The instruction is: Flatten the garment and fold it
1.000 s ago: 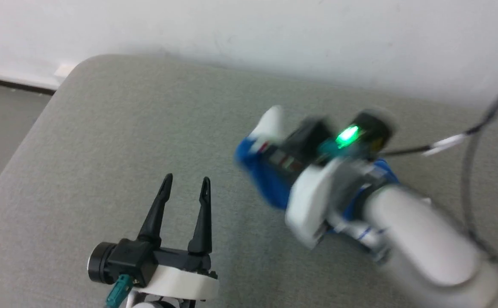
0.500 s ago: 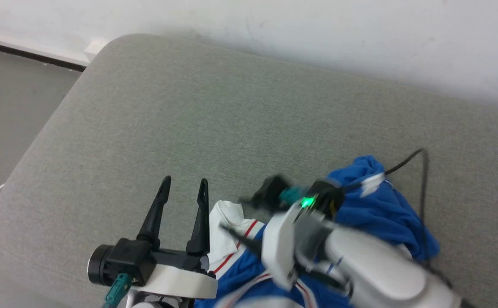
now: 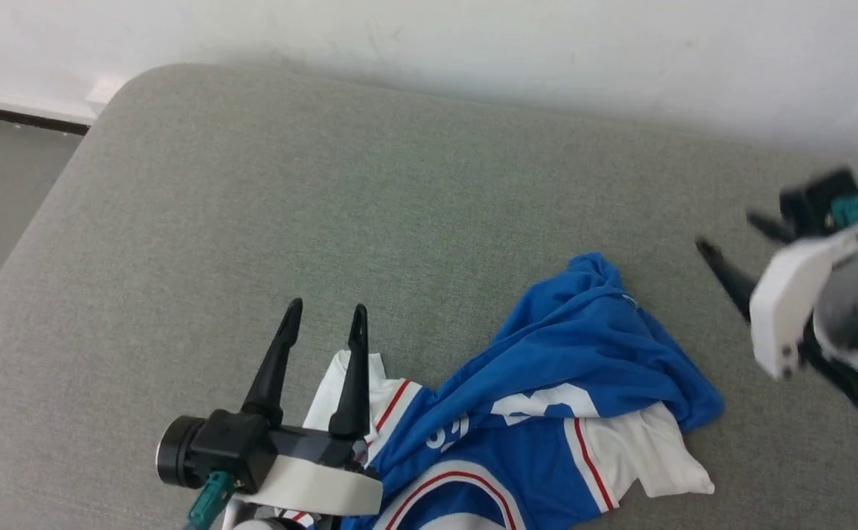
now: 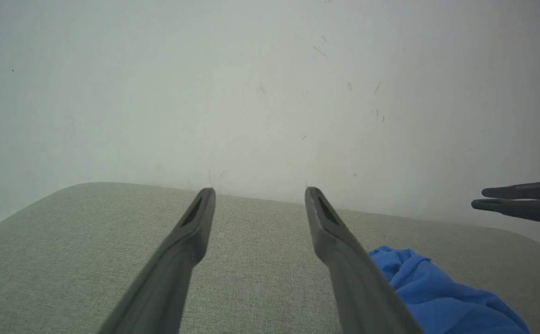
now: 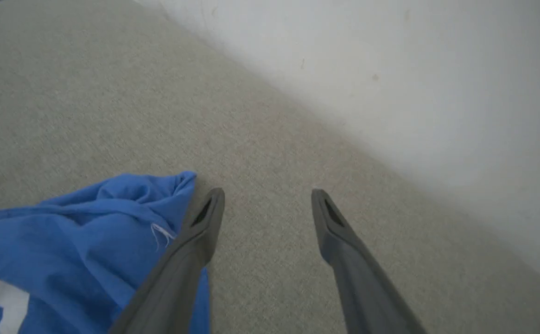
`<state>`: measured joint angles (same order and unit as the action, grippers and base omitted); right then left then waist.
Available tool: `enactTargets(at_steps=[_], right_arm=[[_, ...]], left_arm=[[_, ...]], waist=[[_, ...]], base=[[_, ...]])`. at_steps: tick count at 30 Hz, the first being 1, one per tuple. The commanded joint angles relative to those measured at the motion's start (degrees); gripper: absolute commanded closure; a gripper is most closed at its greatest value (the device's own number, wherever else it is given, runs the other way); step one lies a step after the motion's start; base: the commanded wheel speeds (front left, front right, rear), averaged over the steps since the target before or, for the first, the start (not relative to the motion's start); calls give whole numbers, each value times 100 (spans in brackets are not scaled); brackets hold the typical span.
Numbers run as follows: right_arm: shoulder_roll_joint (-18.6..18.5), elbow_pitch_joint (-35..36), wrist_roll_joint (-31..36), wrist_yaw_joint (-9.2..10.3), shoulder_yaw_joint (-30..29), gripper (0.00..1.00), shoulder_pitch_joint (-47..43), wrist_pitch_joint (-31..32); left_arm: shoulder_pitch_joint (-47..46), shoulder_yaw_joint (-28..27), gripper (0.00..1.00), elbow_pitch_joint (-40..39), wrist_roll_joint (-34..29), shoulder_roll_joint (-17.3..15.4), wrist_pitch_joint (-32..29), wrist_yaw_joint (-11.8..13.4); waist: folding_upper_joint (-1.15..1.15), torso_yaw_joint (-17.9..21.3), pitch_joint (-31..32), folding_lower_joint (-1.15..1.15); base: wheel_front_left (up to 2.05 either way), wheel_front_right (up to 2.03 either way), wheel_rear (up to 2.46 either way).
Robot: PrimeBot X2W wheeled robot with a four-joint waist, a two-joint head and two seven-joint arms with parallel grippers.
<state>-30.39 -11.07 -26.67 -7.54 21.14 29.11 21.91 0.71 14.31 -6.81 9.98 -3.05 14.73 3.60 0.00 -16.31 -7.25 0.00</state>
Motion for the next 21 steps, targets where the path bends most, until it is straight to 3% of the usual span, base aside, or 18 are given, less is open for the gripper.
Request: enactTargets(at_steps=[1,6,11,14,21], right_arm=[[-59,87,-33,5,-37,0,-456,253],[-190,232,-118,5,-36,0,-1141,743],[-62,108,-247,5,71,0,-1505,998],[-71,65,-246,5,186,100,-1579,1087],[-234,317,109,5,-85,100,-1088,867]], left_arm=[[-86,43,0,-24,-43,16,27,10],[-202,155,0,-11,-19,17,27,30],[-305,227,0,35,-13,17,27,29],[-344,230,0,45,-16,17,27,36],[-339,226,0,-29,15,17,27,120]], waist=[[0,7,-139,0],[0,-58,-338,0],[0,-181,-423,0],[0,-245,-449,0],[0,-283,-535,0]], base=[[0,0,0],[0,0,0],[0,0,0],[0,0,0],[0,0,0]])
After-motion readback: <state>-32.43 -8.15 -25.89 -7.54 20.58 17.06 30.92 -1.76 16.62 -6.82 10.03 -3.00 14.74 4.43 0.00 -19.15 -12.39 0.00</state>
